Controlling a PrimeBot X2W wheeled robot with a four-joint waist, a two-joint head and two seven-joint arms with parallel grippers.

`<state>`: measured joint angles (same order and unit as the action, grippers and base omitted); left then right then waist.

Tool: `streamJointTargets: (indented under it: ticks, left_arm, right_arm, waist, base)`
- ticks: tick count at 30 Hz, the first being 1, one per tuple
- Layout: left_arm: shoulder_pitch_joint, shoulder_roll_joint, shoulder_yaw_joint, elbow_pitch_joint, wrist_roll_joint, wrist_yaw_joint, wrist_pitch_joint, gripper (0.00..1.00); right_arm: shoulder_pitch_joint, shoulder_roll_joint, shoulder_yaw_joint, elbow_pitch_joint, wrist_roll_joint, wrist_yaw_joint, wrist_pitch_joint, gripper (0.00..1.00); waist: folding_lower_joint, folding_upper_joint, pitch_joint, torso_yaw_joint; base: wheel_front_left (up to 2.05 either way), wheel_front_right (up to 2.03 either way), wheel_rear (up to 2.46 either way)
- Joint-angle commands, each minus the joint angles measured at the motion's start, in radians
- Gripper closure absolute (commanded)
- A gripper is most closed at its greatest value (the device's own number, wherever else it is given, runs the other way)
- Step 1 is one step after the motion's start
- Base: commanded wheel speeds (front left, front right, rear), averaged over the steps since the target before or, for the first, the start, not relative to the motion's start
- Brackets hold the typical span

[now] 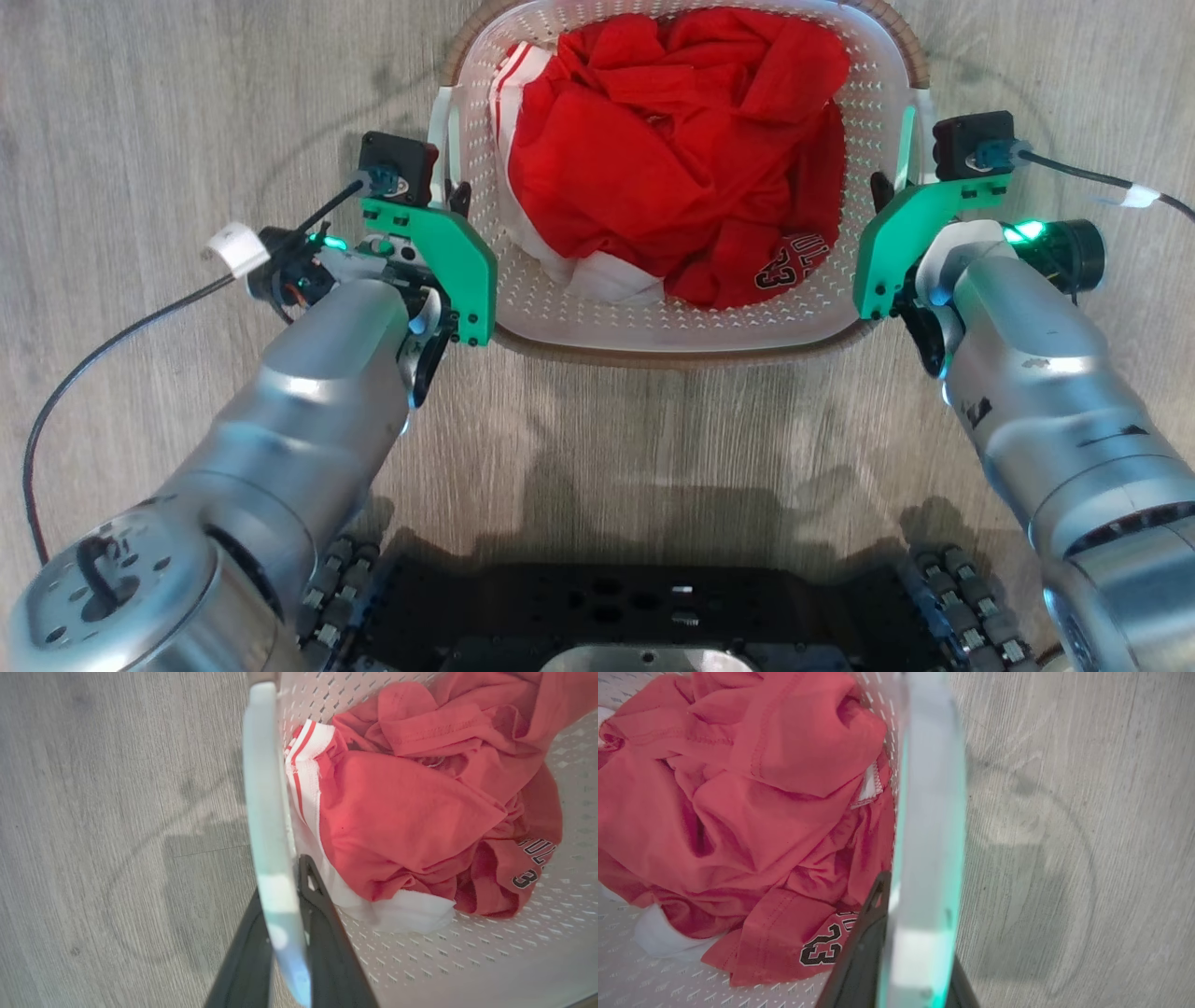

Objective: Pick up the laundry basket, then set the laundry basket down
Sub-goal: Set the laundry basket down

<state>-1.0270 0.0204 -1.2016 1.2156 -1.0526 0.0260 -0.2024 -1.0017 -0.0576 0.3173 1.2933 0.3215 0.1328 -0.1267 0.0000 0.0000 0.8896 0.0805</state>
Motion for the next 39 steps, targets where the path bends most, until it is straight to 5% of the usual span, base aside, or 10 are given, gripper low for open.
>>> streamJointTargets:
  ticks: [1,3,6,7,8,9,11,12,31,39]
  left_arm:
    - [-0.010,0.030,-0.002,0.003,0.000,0.009,-0.005,1.00]
    - [-0.010,0.030,-0.003,0.003,-0.005,0.012,-0.004,1.00]
    - [-0.010,0.030,-0.005,0.005,-0.014,0.018,-0.004,0.72]
    - [-0.009,0.030,-0.006,0.006,-0.016,0.020,-0.003,0.62]
    - [-0.009,0.030,-0.007,0.007,-0.019,0.021,-0.003,0.56]
    - [-0.008,0.030,-0.008,0.007,-0.021,0.023,-0.002,0.51]
    - [-0.006,0.030,-0.009,0.009,-0.026,0.025,-0.001,0.04]
    - [-0.005,0.030,-0.010,0.010,-0.029,0.027,0.000,0.00]
    - [0.021,0.034,0.030,0.049,-0.052,0.030,-0.058,0.00]
    - [0.047,0.085,0.170,-0.067,0.007,0.050,-0.059,0.00]
  right_arm:
    - [0.026,0.007,0.013,-0.003,-0.018,-0.002,-0.016,0.88]
    - [0.026,0.007,0.014,-0.003,-0.018,-0.002,-0.017,0.74]
    - [0.026,0.007,0.017,-0.003,-0.017,-0.002,-0.019,0.56]
    - [0.026,0.007,0.018,-0.003,-0.017,-0.002,-0.020,0.45]
    - [0.026,0.007,0.019,-0.003,-0.016,-0.002,-0.021,0.22]
    - [0.026,0.007,0.020,-0.003,-0.015,-0.002,-0.021,0.09]
    - [0.026,0.007,0.022,-0.003,-0.014,-0.002,-0.022,0.00]
    - [0.025,0.007,0.023,-0.003,-0.014,-0.002,-0.024,0.00]
    - [0.008,0.007,0.059,-0.019,-0.003,-0.002,-0.121,0.00]
    - [0.037,0.007,0.026,-0.094,0.008,-0.002,-0.134,0.00]
  waist:
    - [0.0000,0.0000,0.000,0.000]
    - [0.0000,0.0000,0.000,-0.001]
    - [0.0000,0.0000,-0.001,-0.001]
    - [0.0000,0.0000,-0.002,-0.002]
    - [0.0000,0.0000,-0.003,-0.002]
    - [0.0000,0.0000,-0.004,-0.003]
    - [0.0000,0.0000,-0.008,-0.003]
    - [0.0000,0.0000,-0.011,-0.004]
    - [0.0000,0.0000,-0.169,-0.038]
    - [0.0000,0.0000,-0.261,-0.053]
  base:
    - [0.00,0.00,0.00]
    - [0.00,0.00,0.00]
    - [0.00,0.00,0.00]
    - [0.00,0.00,0.00]
    - [0.00,0.00,0.00]
    - [0.00,0.00,0.00]
    - [0.00,0.00,0.00]
    - [0.00,0.00,0.00]
    - [0.00,0.00,0.00]
    - [0.00,0.00,0.00]
